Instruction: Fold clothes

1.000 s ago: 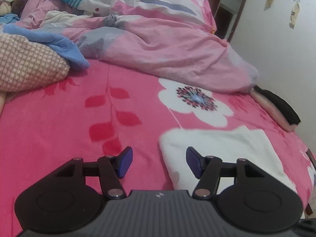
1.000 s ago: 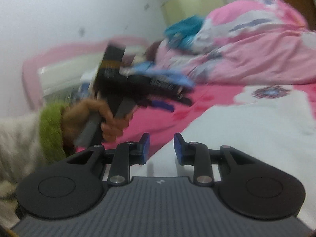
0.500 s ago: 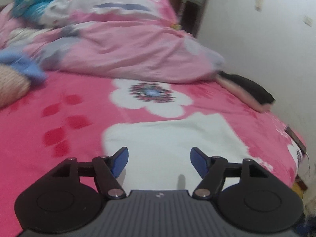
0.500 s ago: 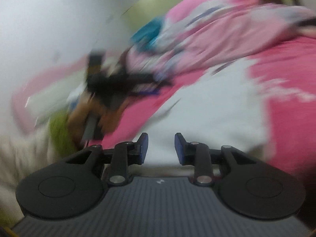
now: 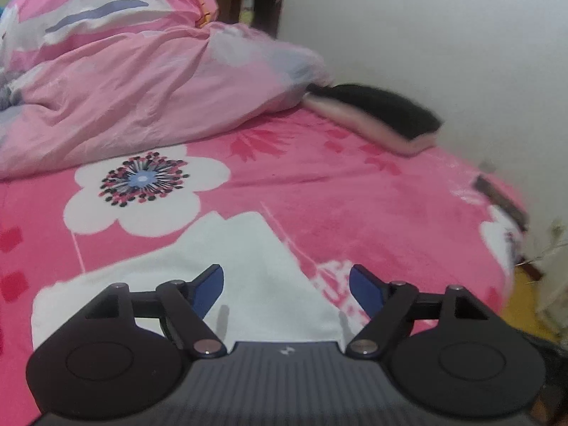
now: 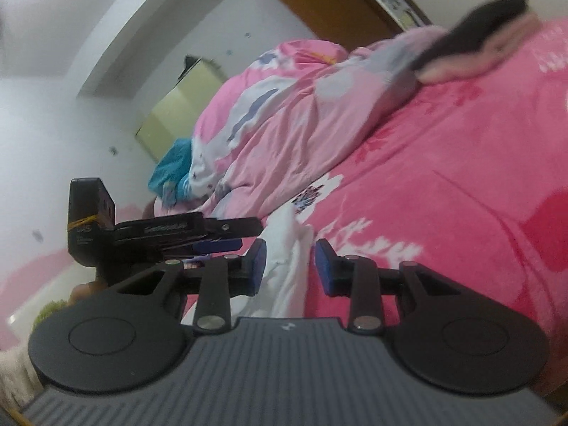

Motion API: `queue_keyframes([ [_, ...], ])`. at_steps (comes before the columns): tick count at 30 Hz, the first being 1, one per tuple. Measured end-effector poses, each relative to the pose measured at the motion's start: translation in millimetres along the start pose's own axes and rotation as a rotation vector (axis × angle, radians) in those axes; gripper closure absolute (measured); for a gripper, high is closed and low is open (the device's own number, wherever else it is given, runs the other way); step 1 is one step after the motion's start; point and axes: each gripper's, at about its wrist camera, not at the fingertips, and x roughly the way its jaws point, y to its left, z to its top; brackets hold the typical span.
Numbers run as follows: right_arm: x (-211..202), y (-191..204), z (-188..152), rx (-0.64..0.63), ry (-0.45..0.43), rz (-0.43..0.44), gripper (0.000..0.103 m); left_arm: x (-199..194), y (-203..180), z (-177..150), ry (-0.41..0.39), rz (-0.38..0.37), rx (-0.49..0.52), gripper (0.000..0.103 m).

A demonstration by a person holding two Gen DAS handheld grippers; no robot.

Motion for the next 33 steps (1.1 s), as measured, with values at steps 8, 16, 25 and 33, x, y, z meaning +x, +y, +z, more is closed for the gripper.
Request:
queue_keyframes([
  [8, 4.7, -15.1, 1.5, 0.053, -0.023, 0.033, 0.073, 41.9, -4.9, 10.9, 0.037, 0.157, 0.027, 0.062],
  [16, 16.6, -17.7, 16.0, 0.029, 0.046, 0.105, 0.073, 23.6, 10.1, 2.1, -0.064, 0.104, -0.017, 0.094],
  [25, 84.8, -23.7, 45.8, 0.02, 0.276, 0.197, 0.077, -24.3, 40.0, -8.9, -0.219, -0.027, -0.188, 0.095],
  [33, 117.0, -34.8, 38.9, 0.083, 0.411, 0.227, 0.095, -47.2, 55.7, -15.8, -0.289, -0.074, -0.261, 0.095],
])
